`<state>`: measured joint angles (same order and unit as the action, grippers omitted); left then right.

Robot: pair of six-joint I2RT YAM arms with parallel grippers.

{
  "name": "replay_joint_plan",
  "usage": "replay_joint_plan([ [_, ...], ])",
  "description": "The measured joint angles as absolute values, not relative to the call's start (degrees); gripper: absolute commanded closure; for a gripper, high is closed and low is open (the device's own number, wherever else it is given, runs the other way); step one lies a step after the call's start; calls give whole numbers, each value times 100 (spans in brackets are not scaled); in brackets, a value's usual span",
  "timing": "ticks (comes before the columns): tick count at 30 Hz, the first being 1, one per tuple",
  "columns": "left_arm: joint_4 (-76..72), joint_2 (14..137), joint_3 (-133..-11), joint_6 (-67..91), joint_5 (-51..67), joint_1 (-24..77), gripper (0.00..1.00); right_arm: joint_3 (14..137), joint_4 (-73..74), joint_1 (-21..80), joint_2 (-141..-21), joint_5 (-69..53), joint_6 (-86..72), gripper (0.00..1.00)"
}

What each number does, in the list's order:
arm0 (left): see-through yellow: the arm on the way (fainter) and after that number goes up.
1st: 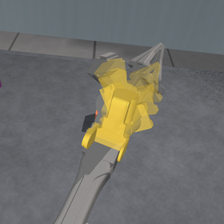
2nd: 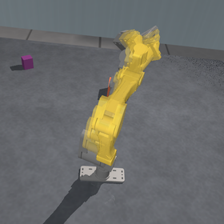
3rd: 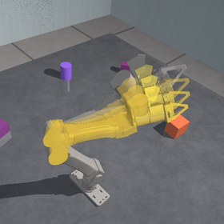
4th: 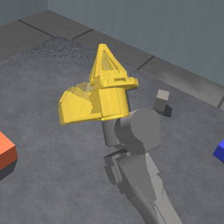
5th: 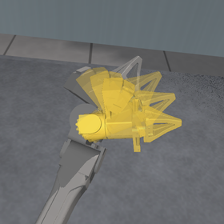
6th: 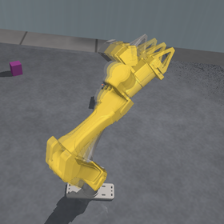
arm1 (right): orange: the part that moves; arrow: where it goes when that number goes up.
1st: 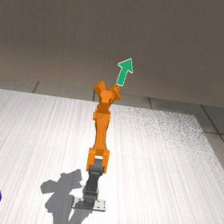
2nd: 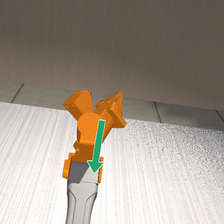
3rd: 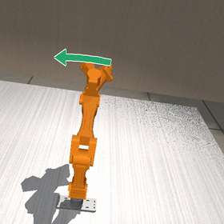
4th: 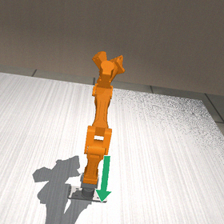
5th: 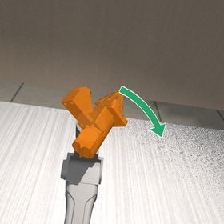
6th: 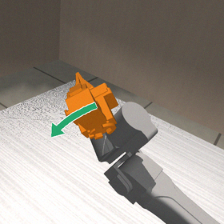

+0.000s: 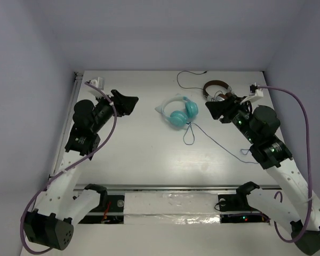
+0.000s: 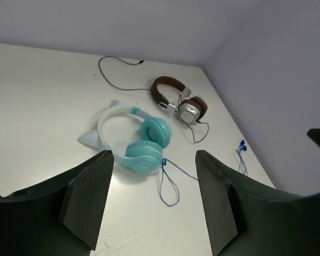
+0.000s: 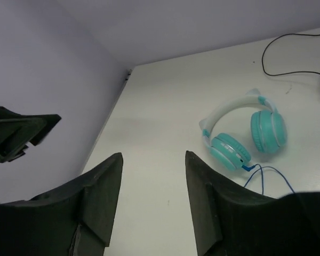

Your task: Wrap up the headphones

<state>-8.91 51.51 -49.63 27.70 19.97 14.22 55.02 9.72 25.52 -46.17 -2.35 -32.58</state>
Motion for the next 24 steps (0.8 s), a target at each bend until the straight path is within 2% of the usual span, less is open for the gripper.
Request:
replay_joint_plan([
  [2,-873,5398,-5068,2718,1997,1422,41,5419,904,2552,-4556,-228,-3280,60],
  [3,-862,5568,-5157,2700,2005,1422,49,5369,860,2552,-4536,-226,-3291,76],
  [4,-864,5791,-5266,2694,2012,1422,56,5319,840,2552,-4517,-233,-3312,100],
  [5,-884,6027,-5389,2707,2012,1422,64,5260,808,2552,-4499,-252,-3330,100],
  [6,-923,6285,-5513,2733,2012,1422,93,5201,790,2552,-4482,-285,-3365,100],
  [7,-1011,6571,-5614,2792,2021,1431,100,5153,760,2552,-4466,-329,-3400,100],
  [12,-1107,7996,-6184,2685,1503,1809,98,5002,676,2552,-4346,-635,-3452,100],
  [14,-1007,8667,-6707,2401,1210,2043,90,4993,683,2552,-4244,-681,-3452,100],
  [15,-943,9011,-7035,2233,1105,2132,78,4993,683,2552,-4180,-696,-3452,100],
  [16,-891,9347,-7369,1977,1007,2204,71,4993,685,2552,-4115,-711,-3452,100],
  [20,-552,10436,-8705,1098,902,2224,49,4991,681,2552,-3854,-775,-3457,100],
  [22,-263,10910,-9380,749,961,2198,46,4991,679,2552,-3785,-816,-3454,100],
  [24,-80,11354,-9926,423,1026,2167,43,4991,676,2552,-3765,-856,-3457,91],
])
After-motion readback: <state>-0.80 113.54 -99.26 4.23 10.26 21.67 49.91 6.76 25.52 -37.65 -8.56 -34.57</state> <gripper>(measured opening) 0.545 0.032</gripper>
